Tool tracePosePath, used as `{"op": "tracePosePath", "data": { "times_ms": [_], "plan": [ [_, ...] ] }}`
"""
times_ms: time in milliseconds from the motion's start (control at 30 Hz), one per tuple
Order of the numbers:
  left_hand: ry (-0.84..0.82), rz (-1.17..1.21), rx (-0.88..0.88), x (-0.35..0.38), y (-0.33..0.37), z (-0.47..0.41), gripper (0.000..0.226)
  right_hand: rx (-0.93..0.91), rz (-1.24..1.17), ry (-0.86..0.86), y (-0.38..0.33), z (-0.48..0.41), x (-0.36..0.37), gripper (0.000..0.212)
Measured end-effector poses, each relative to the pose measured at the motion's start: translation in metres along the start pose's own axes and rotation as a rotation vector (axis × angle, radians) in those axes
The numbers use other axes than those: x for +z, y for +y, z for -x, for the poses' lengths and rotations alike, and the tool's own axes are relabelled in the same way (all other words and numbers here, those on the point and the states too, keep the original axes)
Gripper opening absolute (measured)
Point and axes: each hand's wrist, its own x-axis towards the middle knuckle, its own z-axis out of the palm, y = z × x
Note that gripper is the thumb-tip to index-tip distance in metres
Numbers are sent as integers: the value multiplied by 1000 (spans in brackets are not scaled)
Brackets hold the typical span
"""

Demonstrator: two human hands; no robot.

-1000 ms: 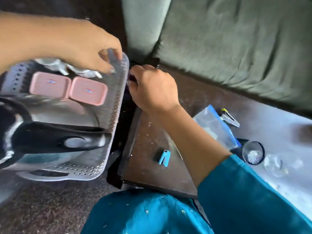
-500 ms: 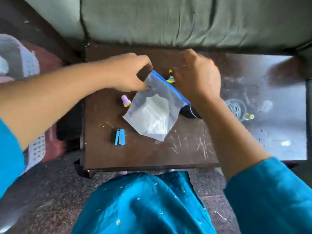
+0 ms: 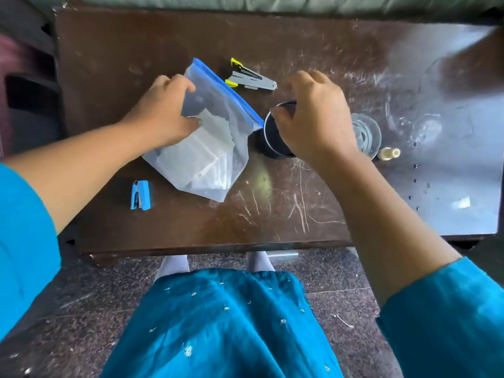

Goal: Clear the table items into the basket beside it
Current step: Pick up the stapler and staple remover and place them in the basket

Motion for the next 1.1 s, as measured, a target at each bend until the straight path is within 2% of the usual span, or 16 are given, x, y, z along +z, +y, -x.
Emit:
{"op": "tracePosePath", "data": {
  "times_ms": [200,367,500,600,767,933,1100],
  "plan": [
    [24,3,-69,8,-27,2,50,-99,82,-37,-27,-24,15,33],
    [30,-2,-126,21,-55,10,34,-148,280,-201,-46,-58,41,38],
    [217,99,-134,27,-75,21,42,2,459,-454,-53,-82,70,72],
    [333,174,-103,24,-86,28,44,109,407,-534,-54,-90,81,73],
    [370,213,-112,21,-109,38,43,88,357,-396,-50,-91,85,43],
    [301,230,-125,19,-131,40,46,-1,497,-362,-45,-100,89,54],
    [164,192,-109,25,-139,31,59,20,501,-254,-45,-96,94,44]
  ]
}}
